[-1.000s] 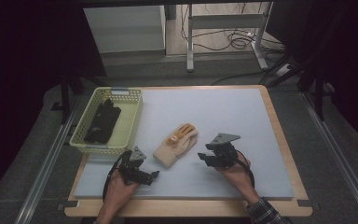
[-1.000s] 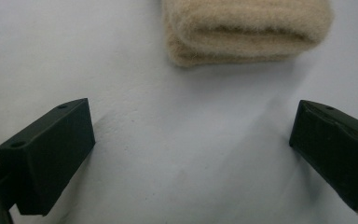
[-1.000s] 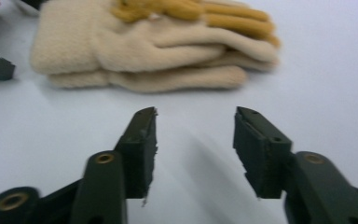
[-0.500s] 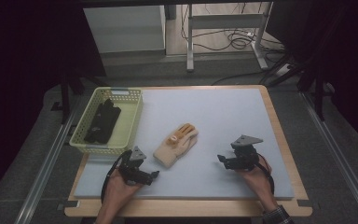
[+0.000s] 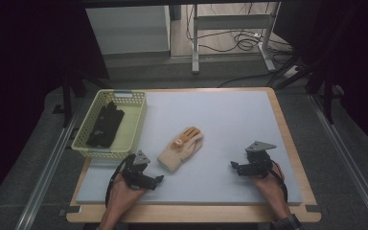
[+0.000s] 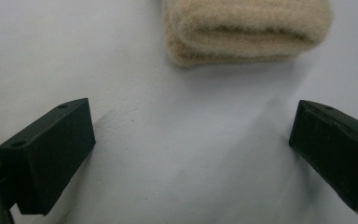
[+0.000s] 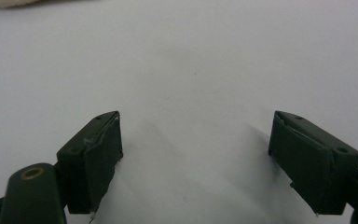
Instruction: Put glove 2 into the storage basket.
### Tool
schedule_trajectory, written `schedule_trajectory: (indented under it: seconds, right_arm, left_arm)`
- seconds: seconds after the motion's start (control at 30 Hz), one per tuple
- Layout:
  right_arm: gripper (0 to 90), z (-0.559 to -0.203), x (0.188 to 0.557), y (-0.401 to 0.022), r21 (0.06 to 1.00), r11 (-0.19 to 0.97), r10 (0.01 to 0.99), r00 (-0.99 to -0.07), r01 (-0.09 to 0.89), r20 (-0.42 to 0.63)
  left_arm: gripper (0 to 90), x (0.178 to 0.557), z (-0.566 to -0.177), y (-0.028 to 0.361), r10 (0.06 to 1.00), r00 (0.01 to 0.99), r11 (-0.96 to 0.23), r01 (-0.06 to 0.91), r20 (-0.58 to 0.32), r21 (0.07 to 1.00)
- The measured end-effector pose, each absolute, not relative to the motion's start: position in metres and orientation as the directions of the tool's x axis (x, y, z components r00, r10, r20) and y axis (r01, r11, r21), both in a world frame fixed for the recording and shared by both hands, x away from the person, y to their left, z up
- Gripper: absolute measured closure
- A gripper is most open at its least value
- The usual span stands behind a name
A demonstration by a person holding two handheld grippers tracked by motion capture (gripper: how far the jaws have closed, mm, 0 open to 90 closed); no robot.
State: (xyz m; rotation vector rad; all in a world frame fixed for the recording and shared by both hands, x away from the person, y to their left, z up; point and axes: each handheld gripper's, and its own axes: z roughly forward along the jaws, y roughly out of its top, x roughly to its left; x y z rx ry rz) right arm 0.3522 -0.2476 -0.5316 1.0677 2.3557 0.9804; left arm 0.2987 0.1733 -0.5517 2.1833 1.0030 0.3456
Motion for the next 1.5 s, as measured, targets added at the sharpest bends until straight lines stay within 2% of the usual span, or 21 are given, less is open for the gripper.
schedule_trajectory:
  seconds: [0.17, 0.53, 0.97, 1.5]
  right_arm:
    - [16.9, -0.532, 0.352, -0.248, 0.724, 0.473, 0.765, -0.642, 0.502, -0.054]
    - [16.9, -0.532, 0.352, -0.248, 0.727, 0.47, 0.765, -0.642, 0.501, -0.053]
    - [16.9, -0.532, 0.352, -0.248, 0.727, 0.47, 0.765, -0.641, 0.501, -0.053]
    - [16.9, -0.532, 0.352, -0.248, 0.727, 0.469, 0.765, -0.642, 0.501, -0.052]
  left_arm:
    - [2.1, 0.299, -0.549, 0.174, 0.748, 0.661, -0.457, 0.569, -0.05, 0.684]
    - [0.0, 0.304, -0.525, 0.165, 0.746, 0.662, -0.443, 0.577, -0.074, 0.686]
    - [0.0, 0.337, -0.5, 0.127, 0.724, 0.686, -0.471, 0.566, -0.071, 0.677]
    - [0.0, 0.389, -0.523, 0.078, 0.716, 0.698, -0.555, 0.593, -0.028, 0.584]
